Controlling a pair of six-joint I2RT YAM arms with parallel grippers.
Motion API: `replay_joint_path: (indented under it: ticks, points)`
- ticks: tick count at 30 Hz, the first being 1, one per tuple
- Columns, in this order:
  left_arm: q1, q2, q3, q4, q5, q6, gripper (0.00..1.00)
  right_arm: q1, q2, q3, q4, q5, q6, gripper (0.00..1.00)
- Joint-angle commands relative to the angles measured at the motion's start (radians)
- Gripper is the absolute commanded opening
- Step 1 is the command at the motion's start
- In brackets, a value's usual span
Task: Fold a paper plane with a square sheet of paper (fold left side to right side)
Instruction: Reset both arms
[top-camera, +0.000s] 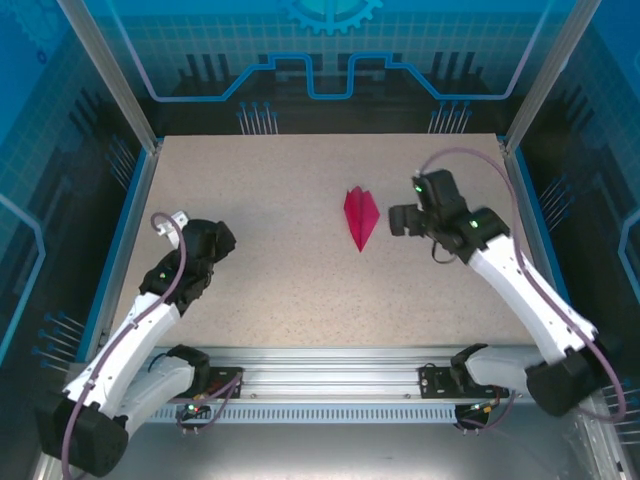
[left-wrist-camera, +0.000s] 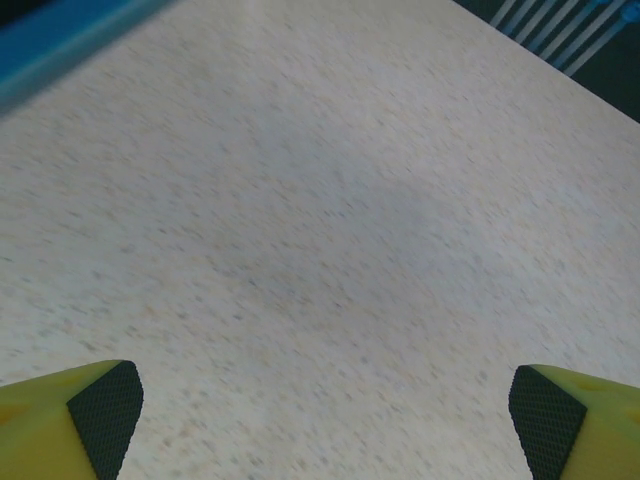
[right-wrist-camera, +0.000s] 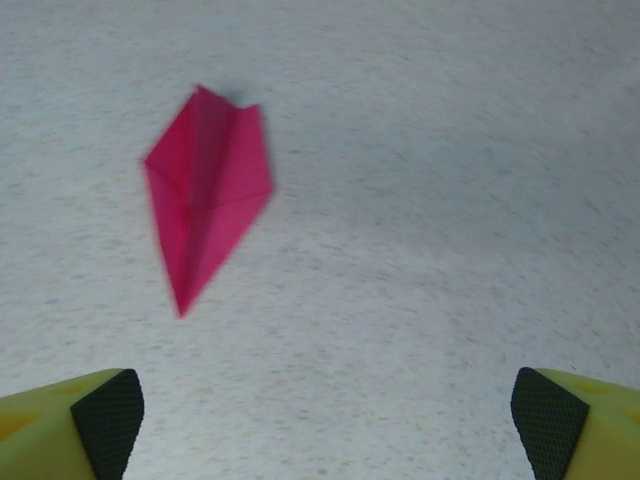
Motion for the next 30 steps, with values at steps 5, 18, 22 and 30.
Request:
replay_joint_path:
  ticks: [5,18,22,30]
  points:
    - [0.033,0.014,-0.141,0.316,-0.247,0.25,0.98,-0.31,-0.151,-0.46,0.512,-0.138,-0.093,0.99]
    - [0.078,0.321,-0.363,1.012,-0.102,0.5,0.99,-0.384,0.092,-0.752,1.289,-0.237,-0.252,1.0]
    - [0.087,0.373,-0.392,1.186,-0.02,0.549,0.99,-0.381,0.16,-0.752,1.405,-0.282,-0.273,0.99]
    - [0.113,0.471,-0.408,1.373,0.133,0.673,0.99,-0.359,0.347,-0.71,1.503,-0.319,-0.311,0.99]
